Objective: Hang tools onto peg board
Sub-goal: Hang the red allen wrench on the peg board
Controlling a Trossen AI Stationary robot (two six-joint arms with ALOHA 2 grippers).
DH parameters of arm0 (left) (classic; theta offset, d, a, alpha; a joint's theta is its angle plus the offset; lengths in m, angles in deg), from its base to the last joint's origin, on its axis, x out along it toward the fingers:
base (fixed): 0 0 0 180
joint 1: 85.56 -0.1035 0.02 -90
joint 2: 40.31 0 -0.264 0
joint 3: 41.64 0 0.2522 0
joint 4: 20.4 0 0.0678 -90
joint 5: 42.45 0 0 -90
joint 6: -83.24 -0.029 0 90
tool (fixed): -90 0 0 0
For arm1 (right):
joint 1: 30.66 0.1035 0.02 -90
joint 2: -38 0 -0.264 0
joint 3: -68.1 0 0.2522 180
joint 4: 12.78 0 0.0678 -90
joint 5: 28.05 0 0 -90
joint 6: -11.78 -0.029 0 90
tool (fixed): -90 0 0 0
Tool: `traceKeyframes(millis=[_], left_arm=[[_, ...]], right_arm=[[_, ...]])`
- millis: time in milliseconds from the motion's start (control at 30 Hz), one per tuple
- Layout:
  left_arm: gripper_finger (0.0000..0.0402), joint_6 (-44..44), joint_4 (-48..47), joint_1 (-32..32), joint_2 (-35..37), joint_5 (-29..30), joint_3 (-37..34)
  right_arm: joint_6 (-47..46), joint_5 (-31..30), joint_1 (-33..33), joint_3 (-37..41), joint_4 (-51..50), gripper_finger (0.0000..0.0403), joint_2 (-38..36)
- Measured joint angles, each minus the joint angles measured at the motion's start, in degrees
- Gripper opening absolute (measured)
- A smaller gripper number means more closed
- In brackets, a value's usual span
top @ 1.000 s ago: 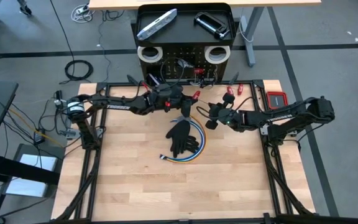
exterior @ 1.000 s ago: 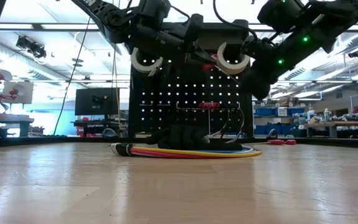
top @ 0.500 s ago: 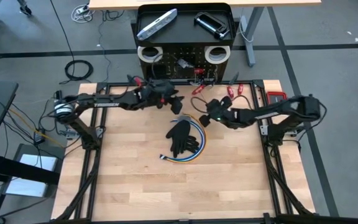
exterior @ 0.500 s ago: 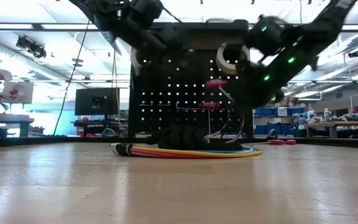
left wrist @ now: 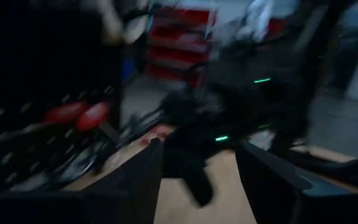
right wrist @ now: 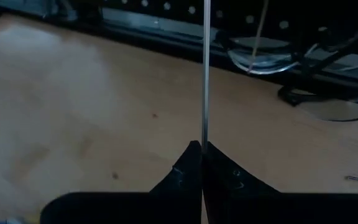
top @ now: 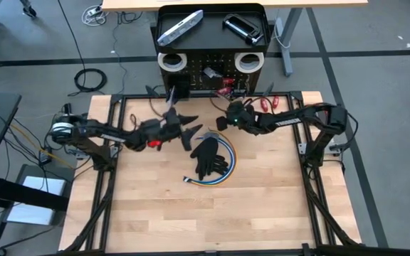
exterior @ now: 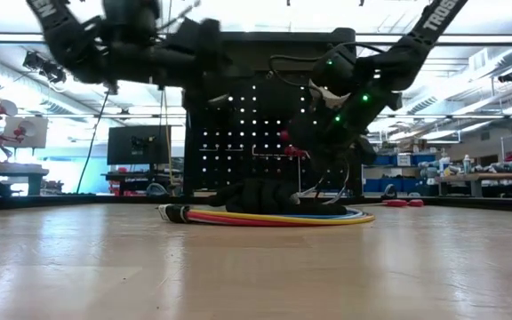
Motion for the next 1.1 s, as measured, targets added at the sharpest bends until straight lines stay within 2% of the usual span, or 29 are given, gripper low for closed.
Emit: traceKeyframes(millis=[200, 500, 600, 867, 1100], left_arm=[[0.0207, -5.9, 10.3, 4.1, 0.0, 0.5, -6.5], [0.0207, -7.1, 8.6, 5.6, -0.1, 2.1, -9.5], [0.0207, -7.2, 6.4, 5.6, -0.2, 4.5, -10.5], [0.0207, -7.0, 6.5, 5.6, -0.2, 6.3, -11.8], [0.0207, -6.6, 5.4, 6.3, -0.2, 6.2, -11.8]], right_arm=[[-3.4, -0.5, -2.0, -0.3, 0.4, 0.0007, 0.0], [-4.7, -2.2, -3.9, -0.7, 2.8, 0.0007, 0.3], [-6.2, -2.1, -4.0, -1.0, 2.4, 0.0007, 1.1], [-5.6, -3.8, -4.0, -9.5, -0.2, 0.0006, 8.4], [-7.6, -7.0, -4.1, -10.7, -2.8, 0.0006, 9.9]])
